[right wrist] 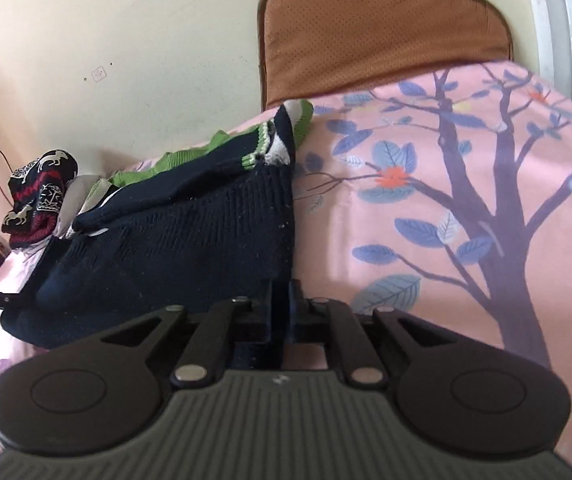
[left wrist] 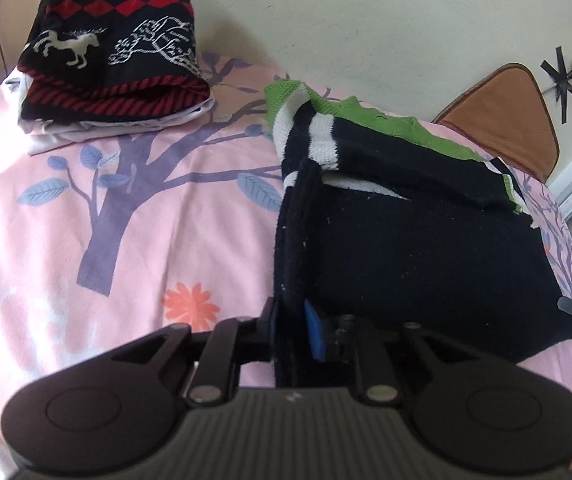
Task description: Fold small clothes
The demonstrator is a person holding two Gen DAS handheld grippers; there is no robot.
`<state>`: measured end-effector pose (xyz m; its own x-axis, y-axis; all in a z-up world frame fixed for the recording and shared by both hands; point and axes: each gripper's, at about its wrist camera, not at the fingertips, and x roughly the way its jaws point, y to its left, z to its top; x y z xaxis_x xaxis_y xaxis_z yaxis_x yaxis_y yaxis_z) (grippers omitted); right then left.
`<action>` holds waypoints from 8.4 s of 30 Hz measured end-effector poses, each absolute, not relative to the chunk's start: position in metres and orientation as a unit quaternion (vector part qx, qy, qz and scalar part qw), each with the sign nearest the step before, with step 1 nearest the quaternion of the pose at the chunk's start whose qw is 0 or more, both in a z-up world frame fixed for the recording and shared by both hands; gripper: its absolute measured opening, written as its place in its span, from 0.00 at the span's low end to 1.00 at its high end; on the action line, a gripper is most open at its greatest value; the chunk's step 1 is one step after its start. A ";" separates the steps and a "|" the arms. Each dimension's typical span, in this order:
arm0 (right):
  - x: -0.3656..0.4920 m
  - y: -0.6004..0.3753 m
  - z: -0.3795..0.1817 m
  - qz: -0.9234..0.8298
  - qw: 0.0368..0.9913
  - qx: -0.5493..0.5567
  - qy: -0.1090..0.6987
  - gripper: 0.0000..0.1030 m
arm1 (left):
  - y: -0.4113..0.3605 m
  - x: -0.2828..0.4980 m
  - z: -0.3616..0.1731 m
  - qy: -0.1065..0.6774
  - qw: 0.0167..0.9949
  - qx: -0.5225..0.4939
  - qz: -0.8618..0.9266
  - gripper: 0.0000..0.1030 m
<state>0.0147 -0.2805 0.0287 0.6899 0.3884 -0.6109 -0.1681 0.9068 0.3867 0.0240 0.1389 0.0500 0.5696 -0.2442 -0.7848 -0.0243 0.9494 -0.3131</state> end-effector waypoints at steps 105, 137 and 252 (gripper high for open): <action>0.026 -0.098 0.107 0.340 0.878 0.197 0.274 0.24 | 0.114 -0.003 0.070 0.304 0.892 -0.278 -0.186 0.32; 0.078 0.014 0.052 0.346 0.896 -0.098 0.261 0.44 | 0.170 0.089 0.056 0.377 0.891 -0.235 -0.090 0.43; 0.008 -0.037 0.014 0.342 0.897 0.083 0.266 0.86 | 0.094 -0.051 0.051 0.276 0.929 -0.055 0.240 1.00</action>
<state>0.0083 -0.0374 0.0144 0.6244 0.6584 -0.4203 -0.5707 0.7519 0.3302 -0.0513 0.0938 0.0515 0.7327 0.4148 -0.5395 -0.4760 0.8790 0.0294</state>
